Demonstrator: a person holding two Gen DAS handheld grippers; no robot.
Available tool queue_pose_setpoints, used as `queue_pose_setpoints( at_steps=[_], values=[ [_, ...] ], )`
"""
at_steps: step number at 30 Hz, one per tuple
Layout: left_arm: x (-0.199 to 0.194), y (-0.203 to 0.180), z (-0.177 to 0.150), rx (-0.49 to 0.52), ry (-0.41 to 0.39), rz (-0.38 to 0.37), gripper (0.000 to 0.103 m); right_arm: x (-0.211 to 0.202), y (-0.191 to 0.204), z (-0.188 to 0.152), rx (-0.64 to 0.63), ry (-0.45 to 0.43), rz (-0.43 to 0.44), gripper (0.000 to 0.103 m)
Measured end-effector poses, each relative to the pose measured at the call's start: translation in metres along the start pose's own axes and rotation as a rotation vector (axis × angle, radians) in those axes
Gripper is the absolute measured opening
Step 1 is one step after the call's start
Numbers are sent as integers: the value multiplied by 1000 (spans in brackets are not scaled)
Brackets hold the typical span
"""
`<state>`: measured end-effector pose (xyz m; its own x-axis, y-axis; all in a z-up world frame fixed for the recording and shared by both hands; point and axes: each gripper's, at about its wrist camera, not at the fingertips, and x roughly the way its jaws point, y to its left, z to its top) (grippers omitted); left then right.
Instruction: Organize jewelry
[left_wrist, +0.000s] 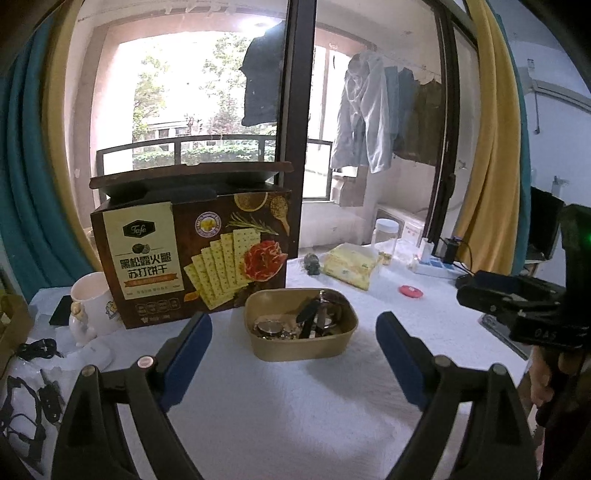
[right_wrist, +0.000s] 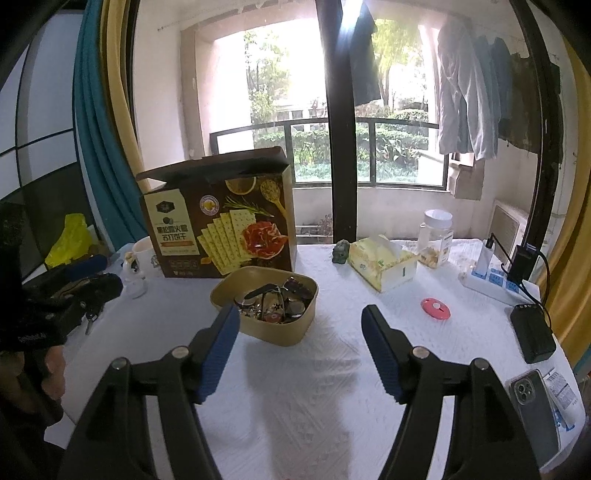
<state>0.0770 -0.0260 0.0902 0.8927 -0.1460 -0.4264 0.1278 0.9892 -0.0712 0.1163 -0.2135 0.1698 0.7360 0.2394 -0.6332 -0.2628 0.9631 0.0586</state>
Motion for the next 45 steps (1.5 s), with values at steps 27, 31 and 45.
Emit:
queue_pose_setpoints(
  at_steps=[27, 31, 45],
  values=[
    [6, 6, -3, -23, 12, -11, 90, 15, -4, 0, -9, 13, 6, 67],
    [5, 8, -4, -24, 10, -1, 90, 16, -5, 0, -9, 14, 6, 67],
    [6, 9, -4, -23, 10, 21, 90, 17, -2, -4, -9, 18, 12, 67]
  ],
)
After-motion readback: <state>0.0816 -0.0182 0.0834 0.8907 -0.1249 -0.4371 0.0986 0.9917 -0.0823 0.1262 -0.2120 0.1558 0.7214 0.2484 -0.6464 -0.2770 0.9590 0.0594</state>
